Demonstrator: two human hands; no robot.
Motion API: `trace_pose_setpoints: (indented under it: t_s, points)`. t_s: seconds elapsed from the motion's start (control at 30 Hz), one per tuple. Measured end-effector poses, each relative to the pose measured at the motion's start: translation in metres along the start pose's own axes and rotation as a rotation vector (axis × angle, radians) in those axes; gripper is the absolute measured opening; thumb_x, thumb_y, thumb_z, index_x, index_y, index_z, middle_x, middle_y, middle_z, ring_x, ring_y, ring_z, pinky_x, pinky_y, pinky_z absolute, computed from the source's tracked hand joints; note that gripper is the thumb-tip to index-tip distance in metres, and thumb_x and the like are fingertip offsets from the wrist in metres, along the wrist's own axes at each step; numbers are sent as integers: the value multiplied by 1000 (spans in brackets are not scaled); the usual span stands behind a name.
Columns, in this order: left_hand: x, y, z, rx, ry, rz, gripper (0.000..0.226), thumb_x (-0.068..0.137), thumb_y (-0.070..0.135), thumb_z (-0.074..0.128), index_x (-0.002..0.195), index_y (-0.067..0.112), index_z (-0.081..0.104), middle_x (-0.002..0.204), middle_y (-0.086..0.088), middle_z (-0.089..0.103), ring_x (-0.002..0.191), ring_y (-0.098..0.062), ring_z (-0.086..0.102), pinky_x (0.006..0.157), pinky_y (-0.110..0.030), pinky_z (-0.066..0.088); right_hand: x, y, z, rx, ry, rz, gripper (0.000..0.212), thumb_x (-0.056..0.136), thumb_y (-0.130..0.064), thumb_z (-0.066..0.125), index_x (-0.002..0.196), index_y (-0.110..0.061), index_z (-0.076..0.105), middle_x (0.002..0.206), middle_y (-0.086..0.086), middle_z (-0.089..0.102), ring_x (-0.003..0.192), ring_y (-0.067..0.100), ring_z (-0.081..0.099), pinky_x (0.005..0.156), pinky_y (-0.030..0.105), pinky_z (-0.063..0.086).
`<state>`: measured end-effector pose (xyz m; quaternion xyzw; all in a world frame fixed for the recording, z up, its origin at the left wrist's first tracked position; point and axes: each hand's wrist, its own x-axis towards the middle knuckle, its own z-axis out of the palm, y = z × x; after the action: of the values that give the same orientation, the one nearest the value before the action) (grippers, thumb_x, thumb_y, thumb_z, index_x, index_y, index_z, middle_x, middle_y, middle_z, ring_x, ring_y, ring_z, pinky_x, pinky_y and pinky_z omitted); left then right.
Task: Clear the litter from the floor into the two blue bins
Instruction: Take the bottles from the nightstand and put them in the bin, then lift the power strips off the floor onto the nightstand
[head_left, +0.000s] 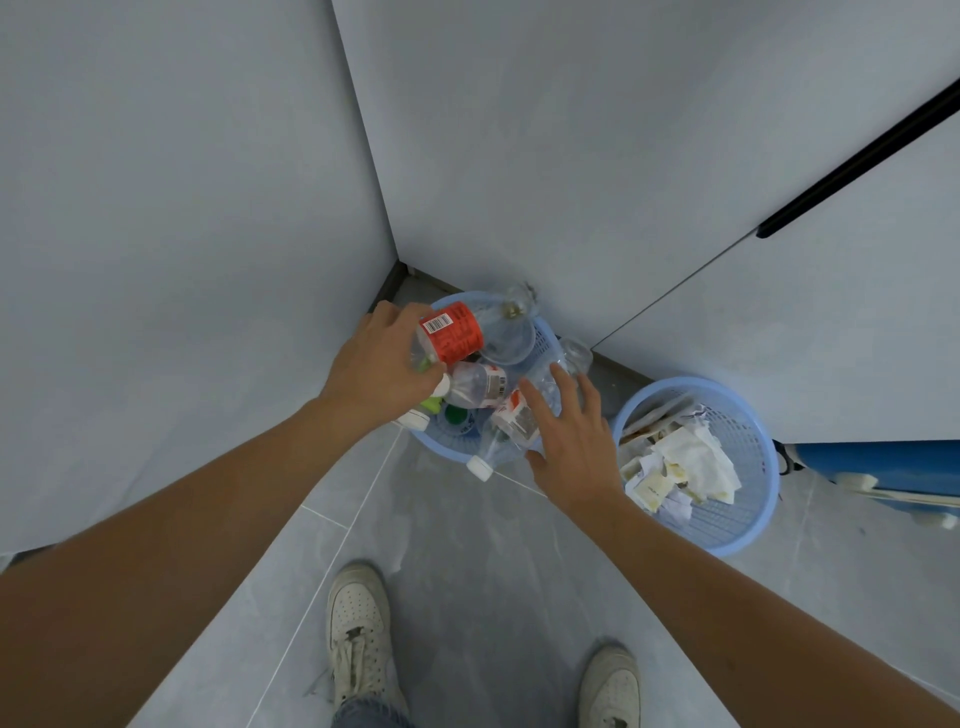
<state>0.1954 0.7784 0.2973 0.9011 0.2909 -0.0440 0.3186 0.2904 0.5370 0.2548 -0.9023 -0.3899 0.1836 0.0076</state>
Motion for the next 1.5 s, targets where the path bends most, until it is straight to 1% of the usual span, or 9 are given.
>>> trace_pose_setpoints:
  t_s: [0.43,0.83,0.93,1.03,1.17,1.23,1.33,1.43,1.5]
  points:
    - [4,0,-3,20,4,-1,70,84,39,75,144,24,42,130,-6,50,120,-24,49,85,-37,46,-2,1,-2,-6,-26,16,104,78,-29,84,158,-33,18,170,7,-2,155,39,3,112,54,39]
    - [-4,6,-3,19,15,8,70,82,39,78,141,23,44,126,-6,51,116,-23,50,86,-39,49,-6,12,0,-36,-16,8,109,75,-14,84,158,-37,18,170,6,1,154,40,7,108,51,44]
    - [-8,5,2,13,12,18,70,81,39,78,141,24,44,124,-5,51,116,-23,50,88,-39,50,-3,16,4,-25,8,8,111,71,-10,86,157,-35,22,169,7,5,153,41,11,103,53,48]
    - [-13,3,7,30,15,24,69,82,39,77,141,23,44,124,-6,50,115,-23,50,87,-39,50,-4,19,6,-20,3,23,116,68,-9,86,158,-36,18,169,7,1,153,42,7,103,55,50]
    - [-21,4,5,41,19,8,67,84,39,76,141,22,45,125,-6,51,115,-23,50,84,-36,47,-14,21,0,-4,-28,25,119,69,-6,85,159,-35,12,169,7,-1,154,41,0,106,59,46]
    - [-29,9,-2,27,13,-5,66,84,39,76,141,23,45,125,-6,51,115,-23,50,83,-37,48,-24,18,-12,1,-34,16,115,70,-6,82,159,-33,15,168,9,5,154,41,3,108,59,44]
    - [-51,31,-29,8,41,-42,63,84,37,74,140,24,47,124,-4,52,114,-25,50,83,-39,49,-39,4,-49,28,-10,-35,90,78,-15,69,156,-29,24,161,9,27,150,37,22,106,55,46]
    - [-86,65,-77,13,75,-102,61,84,44,67,140,27,47,121,-2,53,113,-25,50,83,-39,48,-52,-18,-111,62,-8,-129,70,85,-32,60,150,-28,34,143,4,49,130,29,45,96,49,51]
    - [-118,91,-116,19,110,-132,65,81,51,59,141,28,48,120,0,53,112,-24,51,83,-40,50,-63,-35,-161,94,13,-186,61,85,-39,53,144,-25,43,134,2,54,119,28,50,88,48,53]
